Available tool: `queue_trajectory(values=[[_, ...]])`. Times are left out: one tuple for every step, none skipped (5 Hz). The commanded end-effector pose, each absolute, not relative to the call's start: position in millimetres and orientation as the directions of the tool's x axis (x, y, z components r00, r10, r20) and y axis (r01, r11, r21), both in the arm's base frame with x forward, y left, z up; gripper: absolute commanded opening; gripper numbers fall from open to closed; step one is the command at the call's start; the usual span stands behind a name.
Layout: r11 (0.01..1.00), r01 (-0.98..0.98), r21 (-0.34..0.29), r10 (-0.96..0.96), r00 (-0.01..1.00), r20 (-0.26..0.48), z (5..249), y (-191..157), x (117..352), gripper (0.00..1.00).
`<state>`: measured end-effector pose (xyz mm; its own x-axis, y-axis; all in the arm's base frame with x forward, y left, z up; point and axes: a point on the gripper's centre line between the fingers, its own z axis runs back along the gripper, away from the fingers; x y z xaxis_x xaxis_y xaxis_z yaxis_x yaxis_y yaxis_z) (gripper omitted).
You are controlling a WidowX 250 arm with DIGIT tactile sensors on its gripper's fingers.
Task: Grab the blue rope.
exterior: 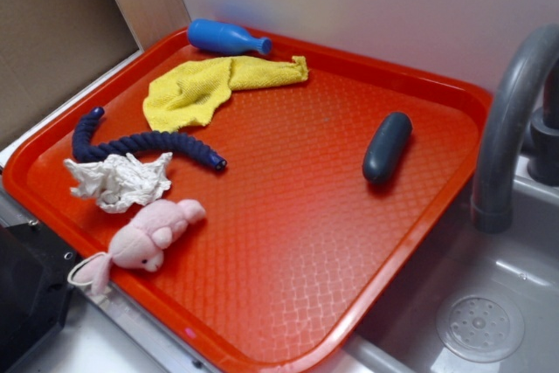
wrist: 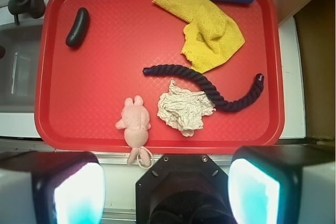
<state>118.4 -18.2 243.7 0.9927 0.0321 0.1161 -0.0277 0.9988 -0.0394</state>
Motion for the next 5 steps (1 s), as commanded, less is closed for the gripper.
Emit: queue_trajectory(values=[[0.999, -0.028, -0.039, 0.032, 0.993, 0.116, 243.7, -18.2, 118.4, 1.00], [0.994, 0.066, -0.089, -0.051, 0.987, 0.156, 230.0, -3.3, 129.8, 1.00], [0.973, 0.200, -0.112, -0.170, 0.958, 0.231, 205.4, 22.4, 156.5, 1.00], [0.975, 0.216, -0.042, -0.197, 0.940, 0.279, 181.8, 47.6, 180.7, 1.00], [0.978, 0.199, 0.057, -0.207, 0.944, 0.258, 158.8, 67.4, 196.4, 1.00]])
